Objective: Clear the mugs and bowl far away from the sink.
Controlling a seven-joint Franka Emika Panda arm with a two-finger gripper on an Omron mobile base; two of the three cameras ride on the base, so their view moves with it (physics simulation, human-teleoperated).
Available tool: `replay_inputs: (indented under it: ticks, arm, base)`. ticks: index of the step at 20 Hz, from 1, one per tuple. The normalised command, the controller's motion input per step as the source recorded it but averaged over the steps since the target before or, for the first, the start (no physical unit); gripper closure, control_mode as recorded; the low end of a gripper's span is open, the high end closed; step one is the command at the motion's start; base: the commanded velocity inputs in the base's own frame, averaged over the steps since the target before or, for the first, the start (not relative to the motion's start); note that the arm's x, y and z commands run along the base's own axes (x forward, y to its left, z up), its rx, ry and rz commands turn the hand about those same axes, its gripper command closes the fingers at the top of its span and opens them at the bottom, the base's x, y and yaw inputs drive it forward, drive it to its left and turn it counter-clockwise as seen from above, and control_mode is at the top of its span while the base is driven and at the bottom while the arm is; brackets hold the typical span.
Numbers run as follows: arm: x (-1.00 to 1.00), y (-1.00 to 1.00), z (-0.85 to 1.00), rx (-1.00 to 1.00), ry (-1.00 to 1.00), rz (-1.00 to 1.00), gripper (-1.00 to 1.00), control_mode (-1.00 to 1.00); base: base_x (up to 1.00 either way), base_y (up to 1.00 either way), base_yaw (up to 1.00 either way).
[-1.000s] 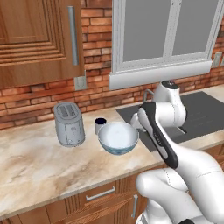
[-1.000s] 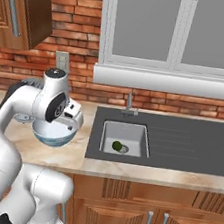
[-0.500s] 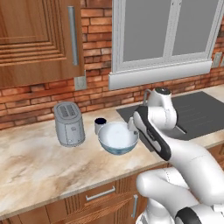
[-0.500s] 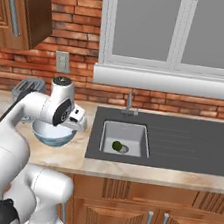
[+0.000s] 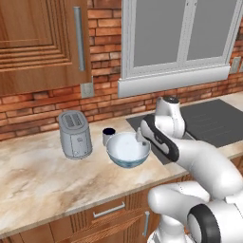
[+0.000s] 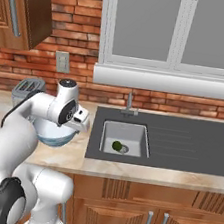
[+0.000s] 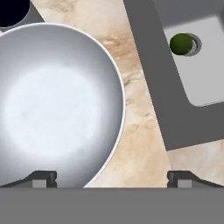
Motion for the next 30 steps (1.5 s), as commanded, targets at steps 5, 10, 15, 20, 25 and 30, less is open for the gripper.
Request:
replay_inputs:
  ticks: [5, 10, 15, 20, 25, 30]
  arm:
    - [0.16, 0.00, -0.26, 0.01, 0.04, 0.00, -1.00, -1.00]
    - [0.12, 0.00, -0.24, 0.04, 0.05, 0.00, -1.00, -1.00]
    - [0.13, 0.00, -0.18, 0.02, 0.01, 0.00, -1.00, -1.00]
    - [0.11, 0.00, -0.18, 0.01, 0.00, 0.00, -1.00, -1.00]
    - [0.06, 0.23, -0.19, 0.00, 0.00, 0.00, -1.00, -1.00]
    - [0.01, 0.25, -0.15, 0.00, 0.00, 0.00, -1.00, -1.00]
  base:
    - [0.00, 0.00, 0.00]
    - [0.00, 0.00, 0.00]
    - [0.00, 0.00, 0.00]
    - [0.00, 0.00, 0.00]
    - [0.00, 0.00, 0.00]
    - [0.00, 0.00, 0.00]
